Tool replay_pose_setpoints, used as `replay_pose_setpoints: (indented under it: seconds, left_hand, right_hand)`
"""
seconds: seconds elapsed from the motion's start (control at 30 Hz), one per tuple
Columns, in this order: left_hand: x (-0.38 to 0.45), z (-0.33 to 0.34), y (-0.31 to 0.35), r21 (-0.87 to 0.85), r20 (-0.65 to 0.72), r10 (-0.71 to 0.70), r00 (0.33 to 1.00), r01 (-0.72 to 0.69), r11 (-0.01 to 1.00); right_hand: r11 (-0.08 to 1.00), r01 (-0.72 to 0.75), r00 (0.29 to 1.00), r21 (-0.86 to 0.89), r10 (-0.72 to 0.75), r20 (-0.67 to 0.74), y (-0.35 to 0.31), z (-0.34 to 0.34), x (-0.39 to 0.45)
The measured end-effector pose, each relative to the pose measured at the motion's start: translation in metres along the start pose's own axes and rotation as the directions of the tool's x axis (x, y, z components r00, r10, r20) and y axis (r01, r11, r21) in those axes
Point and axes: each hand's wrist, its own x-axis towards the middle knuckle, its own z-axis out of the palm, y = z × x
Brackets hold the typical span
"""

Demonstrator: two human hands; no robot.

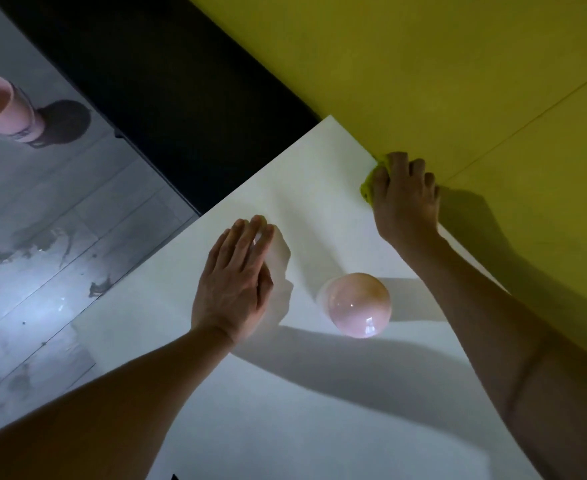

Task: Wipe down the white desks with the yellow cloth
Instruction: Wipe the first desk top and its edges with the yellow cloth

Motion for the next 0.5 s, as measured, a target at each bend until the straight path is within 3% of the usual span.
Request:
replay_pose_setpoints:
  seconds: [0.17, 0.33, 0.5]
  left_hand:
    - [0.002, 0.001, 0.001, 0.013, 0.003, 0.001, 1.0, -0.001, 1.0]
    - [0.001, 0.003, -0.002, 0.012, -0.004, 0.011, 1.0, -0.011, 1.0]
    - [0.001, 0.002, -0.003, 0.007, -0.03, 0.024, 0.999, -0.024, 1.0]
  right_hand:
    - [0.992, 0.078, 0.995, -0.101, -0.071, 0.073, -0.027, 0.008, 0.035]
    - [0.995, 0.087, 0.988, 0.056, -0.093, 0.123, -0.074, 0.026, 0.077]
    - [0.992, 0.048, 0.995, 0.118, -0.057, 0.078, -0.033, 0.016, 0.041]
